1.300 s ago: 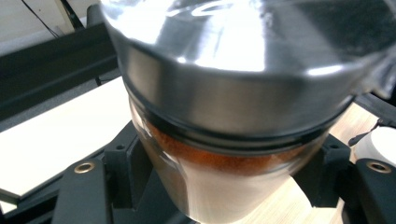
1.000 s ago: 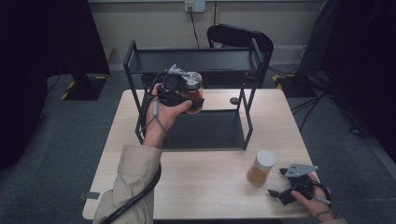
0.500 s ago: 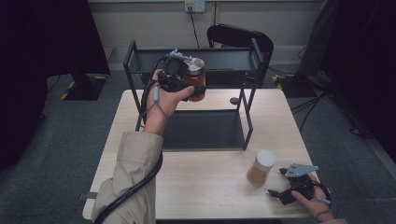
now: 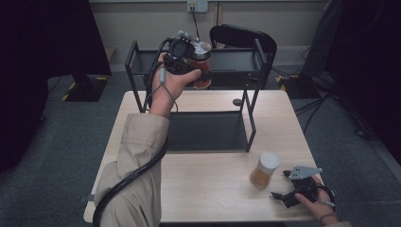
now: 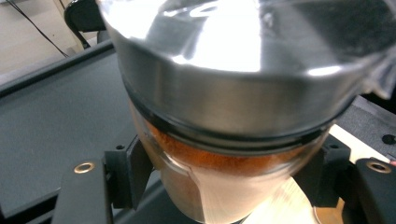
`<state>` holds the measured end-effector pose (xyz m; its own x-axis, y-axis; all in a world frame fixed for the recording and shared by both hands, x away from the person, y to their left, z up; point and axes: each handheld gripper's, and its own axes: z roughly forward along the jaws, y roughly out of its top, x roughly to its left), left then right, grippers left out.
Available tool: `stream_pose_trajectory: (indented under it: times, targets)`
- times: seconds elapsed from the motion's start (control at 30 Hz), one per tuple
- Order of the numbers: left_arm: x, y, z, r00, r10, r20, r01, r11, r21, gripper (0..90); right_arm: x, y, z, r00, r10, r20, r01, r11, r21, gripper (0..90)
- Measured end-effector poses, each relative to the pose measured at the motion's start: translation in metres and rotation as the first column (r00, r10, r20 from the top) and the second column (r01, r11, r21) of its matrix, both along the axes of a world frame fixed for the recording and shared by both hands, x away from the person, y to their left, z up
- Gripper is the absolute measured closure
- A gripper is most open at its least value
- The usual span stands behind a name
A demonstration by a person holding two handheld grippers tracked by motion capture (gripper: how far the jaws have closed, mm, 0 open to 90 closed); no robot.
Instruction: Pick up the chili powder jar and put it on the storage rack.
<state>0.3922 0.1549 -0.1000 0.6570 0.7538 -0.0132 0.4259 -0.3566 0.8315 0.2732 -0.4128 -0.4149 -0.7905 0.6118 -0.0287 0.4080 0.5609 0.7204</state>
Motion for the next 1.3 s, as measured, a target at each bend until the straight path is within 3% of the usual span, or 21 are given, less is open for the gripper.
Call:
stream_pose_trajectory:
  times: [0.37,0.73,0.93,1.13,1.3]
  targets:
    - [0.025,-0.003,0.009,0.9996,0.028,-0.006,-0.028,0.9996,0.002,30.1,0.000,0.000,0.000,1.0000,0.000,0.000,0.000,1.0000,0.000,0.0]
    - [0.047,-0.002,0.010,0.9959,0.089,-0.020,-0.088,0.9960,0.011,30.1,0.000,0.000,0.000,1.0000,0.000,0.000,0.000,1.0000,0.000,0.0]
    - [0.052,0.002,0.003,0.9914,0.128,-0.025,-0.129,0.9916,-0.016,30.2,0.000,0.000,0.000,1.0000,0.000,0.000,0.000,1.0000,0.000,0.0]
    - [0.056,0.000,0.002,0.9871,0.157,-0.032,-0.157,0.9876,0.006,30.2,0.000,0.000,0.000,1.0000,0.001,-0.001,-0.001,1.0000,-0.001,0.0]
    - [0.057,-0.001,-0.002,0.9851,0.170,-0.023,-0.171,0.9853,-0.008,30.2,0.000,0.000,0.000,1.0000,-0.001,-0.002,0.001,1.0000,0.000,0.0]
